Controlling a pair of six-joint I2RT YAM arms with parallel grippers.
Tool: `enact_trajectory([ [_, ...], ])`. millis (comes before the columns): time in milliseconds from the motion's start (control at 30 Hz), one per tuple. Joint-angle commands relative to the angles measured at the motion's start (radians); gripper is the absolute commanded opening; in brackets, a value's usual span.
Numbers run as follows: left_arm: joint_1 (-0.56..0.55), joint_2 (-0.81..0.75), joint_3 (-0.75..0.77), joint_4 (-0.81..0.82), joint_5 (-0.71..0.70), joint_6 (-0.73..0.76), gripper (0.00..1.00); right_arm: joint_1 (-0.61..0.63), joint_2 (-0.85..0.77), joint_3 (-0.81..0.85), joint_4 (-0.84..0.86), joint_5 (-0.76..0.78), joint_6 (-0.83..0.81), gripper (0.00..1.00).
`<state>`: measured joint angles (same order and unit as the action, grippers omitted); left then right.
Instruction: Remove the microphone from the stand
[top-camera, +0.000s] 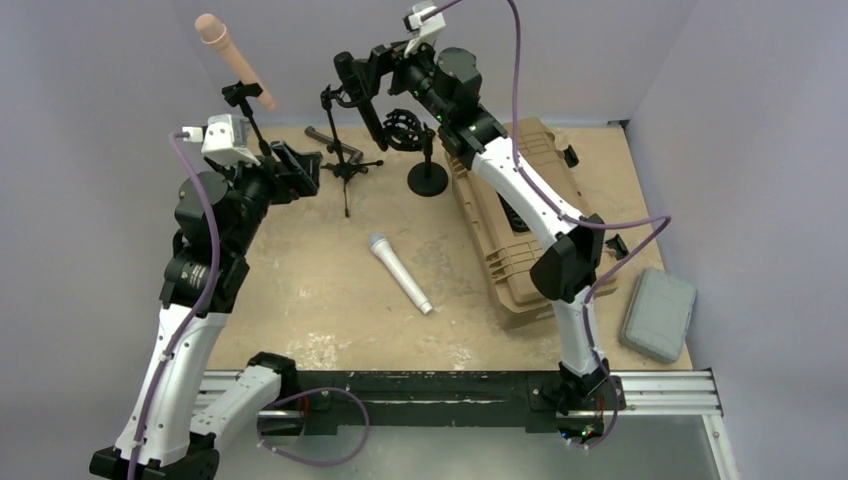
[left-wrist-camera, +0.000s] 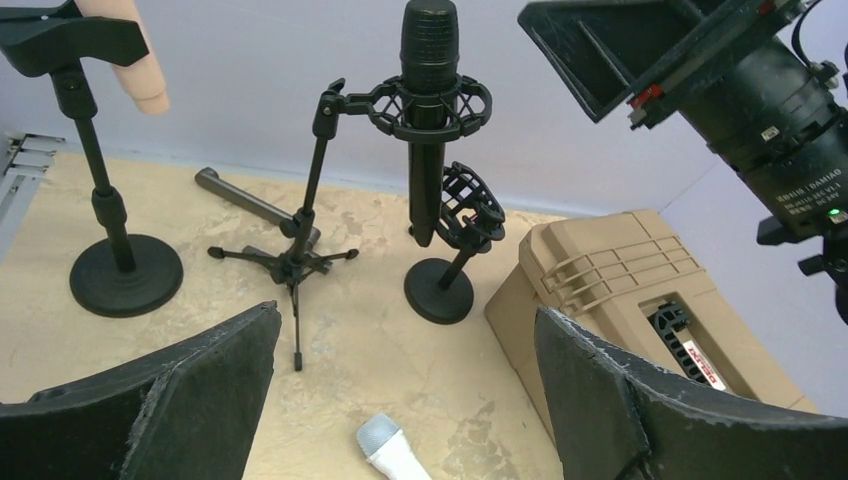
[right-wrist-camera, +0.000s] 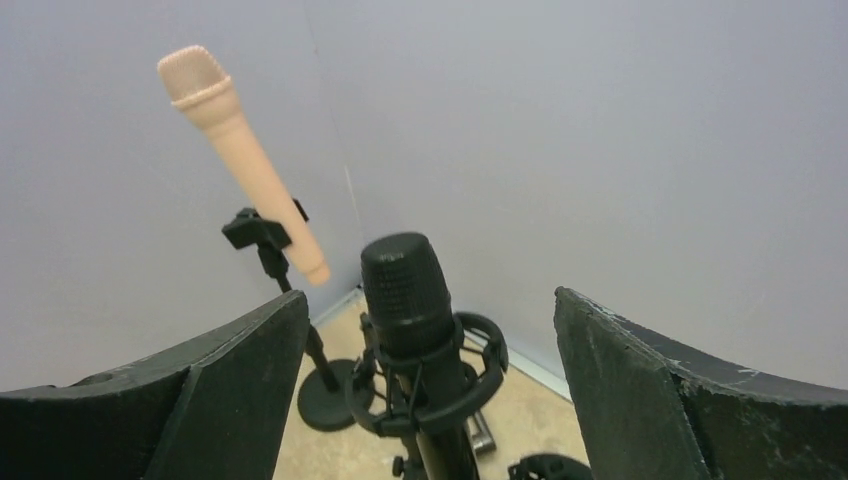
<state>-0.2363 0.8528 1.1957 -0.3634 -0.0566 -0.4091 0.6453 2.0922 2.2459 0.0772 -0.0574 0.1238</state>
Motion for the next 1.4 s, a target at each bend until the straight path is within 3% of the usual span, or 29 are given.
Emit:
enact_trajectory([
  [0,0.012,0.0,0.007,0.041,0.035,-0.017,0.95,0.002,0.075,0.134,0.024,-0.019,-0.001,0.92],
  [167,0.019,0.014,0.007,0.044,0.045,-0.015,0.96,0.002,0.129,0.186,0.064,-0.026,0.009,0.93],
  [367,0.033,0.074,0.021,0.063,0.097,0.0,1.0,0.003,0.068,0.161,0.011,0.017,0.1,0.94],
  [500,0.039,0.158,0.084,0.068,0.124,-0.036,1.0,0.001,-0.075,0.001,-0.045,-0.015,0.143,0.92],
  [700,0.095,0.358,0.255,0.115,0.276,-0.134,1.0,-0.007,-0.369,-0.392,-0.074,0.022,0.176,0.89],
  [933,0.121,0.595,0.482,0.121,0.346,-0.138,0.99,-0.014,-0.702,-0.736,-0.105,0.045,0.144,0.89],
  [1167,0.132,0.818,0.768,0.036,0.36,-0.088,0.91,-0.014,-0.879,-0.879,-0.135,0.029,0.141,0.89],
  [1367,0.131,0.908,0.819,0.045,0.375,-0.104,0.82,-0.014,-0.928,-0.907,-0.185,0.047,0.116,0.88],
])
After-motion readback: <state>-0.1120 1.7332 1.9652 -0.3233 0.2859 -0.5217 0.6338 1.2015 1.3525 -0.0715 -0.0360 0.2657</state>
